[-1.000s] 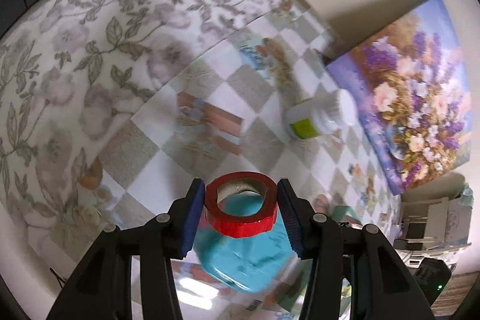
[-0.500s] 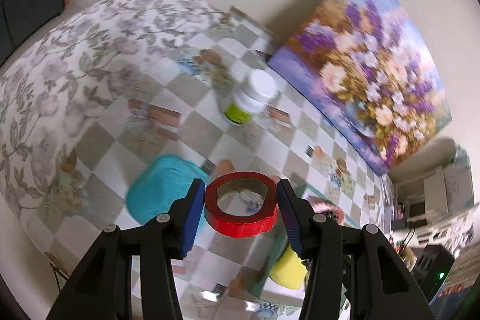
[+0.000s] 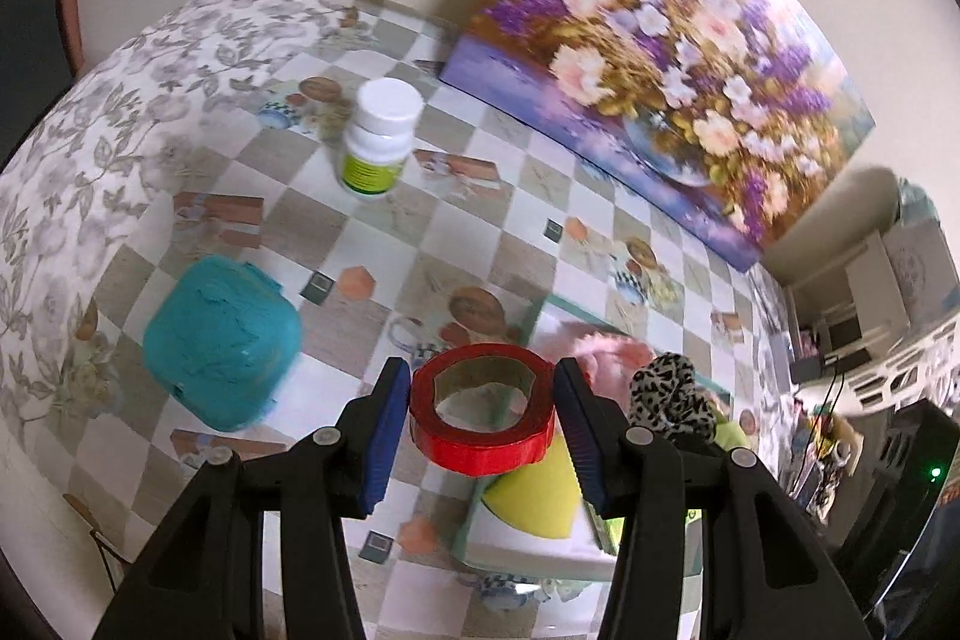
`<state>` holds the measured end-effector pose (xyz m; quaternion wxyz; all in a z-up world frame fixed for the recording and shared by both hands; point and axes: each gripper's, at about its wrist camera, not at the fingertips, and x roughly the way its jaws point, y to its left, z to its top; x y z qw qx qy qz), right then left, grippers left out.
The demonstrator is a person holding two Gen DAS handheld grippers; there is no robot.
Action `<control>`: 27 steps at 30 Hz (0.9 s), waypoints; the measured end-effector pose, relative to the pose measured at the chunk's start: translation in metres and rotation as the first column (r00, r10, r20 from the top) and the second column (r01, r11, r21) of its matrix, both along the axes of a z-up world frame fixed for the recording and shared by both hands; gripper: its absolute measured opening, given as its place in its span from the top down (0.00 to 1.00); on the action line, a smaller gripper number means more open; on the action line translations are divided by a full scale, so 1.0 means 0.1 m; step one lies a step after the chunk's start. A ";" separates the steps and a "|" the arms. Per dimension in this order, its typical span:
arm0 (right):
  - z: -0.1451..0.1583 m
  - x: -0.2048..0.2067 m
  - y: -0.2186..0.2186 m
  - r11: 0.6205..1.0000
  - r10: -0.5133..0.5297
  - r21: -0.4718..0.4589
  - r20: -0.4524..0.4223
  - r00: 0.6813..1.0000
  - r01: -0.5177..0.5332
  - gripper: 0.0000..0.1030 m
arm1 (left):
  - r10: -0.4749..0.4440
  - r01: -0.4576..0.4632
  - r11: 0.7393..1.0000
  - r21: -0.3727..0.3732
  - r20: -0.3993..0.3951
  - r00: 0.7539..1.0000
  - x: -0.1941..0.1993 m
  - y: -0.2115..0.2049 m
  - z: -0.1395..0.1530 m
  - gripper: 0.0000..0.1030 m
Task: Organize soft objects
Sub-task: 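Carry the tape roll and scrunchie into the white tray and release both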
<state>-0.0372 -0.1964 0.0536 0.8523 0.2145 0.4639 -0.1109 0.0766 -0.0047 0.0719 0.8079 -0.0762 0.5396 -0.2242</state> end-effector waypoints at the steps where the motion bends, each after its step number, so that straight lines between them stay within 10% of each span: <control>1: 0.00 -0.04 -0.05 1.000 -0.010 -0.002 -0.001 1.000 0.010 0.83 | -0.007 0.007 1.000 0.006 0.004 1.000 -0.03 -0.04 0.00 0.50; 27: -0.38 -0.72 -0.93 0.977 -0.213 -0.038 -0.163 0.963 0.210 0.80 | -0.336 0.340 0.922 0.186 -0.053 0.940 -0.93 -1.37 -0.42 0.50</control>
